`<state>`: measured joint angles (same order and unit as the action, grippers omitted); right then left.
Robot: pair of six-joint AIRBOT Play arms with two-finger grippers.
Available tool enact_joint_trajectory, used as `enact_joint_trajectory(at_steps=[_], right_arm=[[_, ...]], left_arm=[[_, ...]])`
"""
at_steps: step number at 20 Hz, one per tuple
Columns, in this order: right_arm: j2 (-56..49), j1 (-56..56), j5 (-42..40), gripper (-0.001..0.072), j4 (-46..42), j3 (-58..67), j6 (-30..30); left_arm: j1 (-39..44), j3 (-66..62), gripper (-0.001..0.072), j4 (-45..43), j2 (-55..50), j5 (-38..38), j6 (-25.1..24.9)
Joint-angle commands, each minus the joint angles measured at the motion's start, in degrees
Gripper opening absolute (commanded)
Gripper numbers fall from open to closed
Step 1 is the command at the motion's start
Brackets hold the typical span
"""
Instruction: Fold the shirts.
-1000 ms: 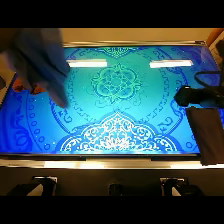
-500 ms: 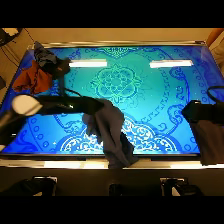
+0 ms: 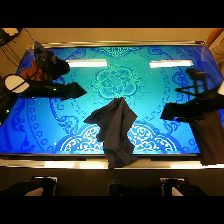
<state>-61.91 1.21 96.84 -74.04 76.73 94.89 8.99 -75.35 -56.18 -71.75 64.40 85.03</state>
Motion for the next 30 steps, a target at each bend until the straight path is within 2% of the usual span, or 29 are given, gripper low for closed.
enact_joint_trajectory(at_steps=[1, 5, 9, 11, 13, 16, 18, 19, 20, 22, 23, 24, 30], right_arm=[[-5.9, 0.0, 0.1, 0.0666, 10.0, -7.9, -2.4], [-5.9, 0.0, -3.7, 0.0666, 10.7, -20.3, -3.5], [-5.9, 0.1, -2.7, 0.0672, 15.4, -27.4, -6.7], [-5.9, 0.2, -3.9, 0.0679, 15.3, -29.0, -7.3], [-5.9, 0.2, -5.8, 0.0689, 15.3, -30.6, -7.5], [-5.9, 0.2, -7.6, 0.0692, 15.3, -31.8, -7.6], [-5.9, 0.2, -9.2, 0.0693, 15.3, -32.7, -7.8], [-5.9, 0.3, -10.0, 0.0693, 15.3, -33.4, -8.4], [-5.9, 1.1, -10.6, 0.0693, 15.1, -33.9, -8.8], [-6.0, 5.2, -12.4, 0.0694, 15.1, -35.4, -8.8], [-6.1, 8.0, -14.4, 0.0695, 15.0, -36.2, -8.7], [-6.4, 10.5, -16.4, 0.0698, 15.1, -36.8, -8.5], [-13.1, 22.1, -26.4, 0.0701, 22.5, -37.2, -8.6]], left_arm=[[-6.1, 6.1, 0.0598, -5.8, -0.3, 11.2, 0.7], [-3.6, 20.6, 0.0604, -5.3, -1.1, -3.7, 0.8], [-1.8, 21.4, 0.0604, -1.5, -6.9, -12.0, 1.0], [-1.6, 19.1, 0.0603, 3.8, -10.8, -12.9, -1.6], [-0.9, 17.0, 0.0603, 7.0, -14.7, -11.3, -1.5], [-0.6, 16.5, 0.0599, 7.3, -17.3, -7.1, -3.7], [-0.6, 16.5, 0.0595, 7.2, -18.1, -7.2, -4.1], [-0.5, 16.5, 0.0574, 7.2, -18.3, -8.1, -4.0], [-0.4, 16.5, 0.0426, 7.2, -18.3, -9.2, -4.0], [-0.2, 16.5, 0.0235, 7.2, -18.3, -11.0, -4.0], [-0.2, 16.5, 0.0112, 7.2, -18.3, -11.3, -4.0], [-0.2, 16.5, 0.0031, 7.2, -18.2, -11.4, -4.0], [-0.3, 16.5, 0.0028, 7.2, -17.6, -11.3, -4.1]])
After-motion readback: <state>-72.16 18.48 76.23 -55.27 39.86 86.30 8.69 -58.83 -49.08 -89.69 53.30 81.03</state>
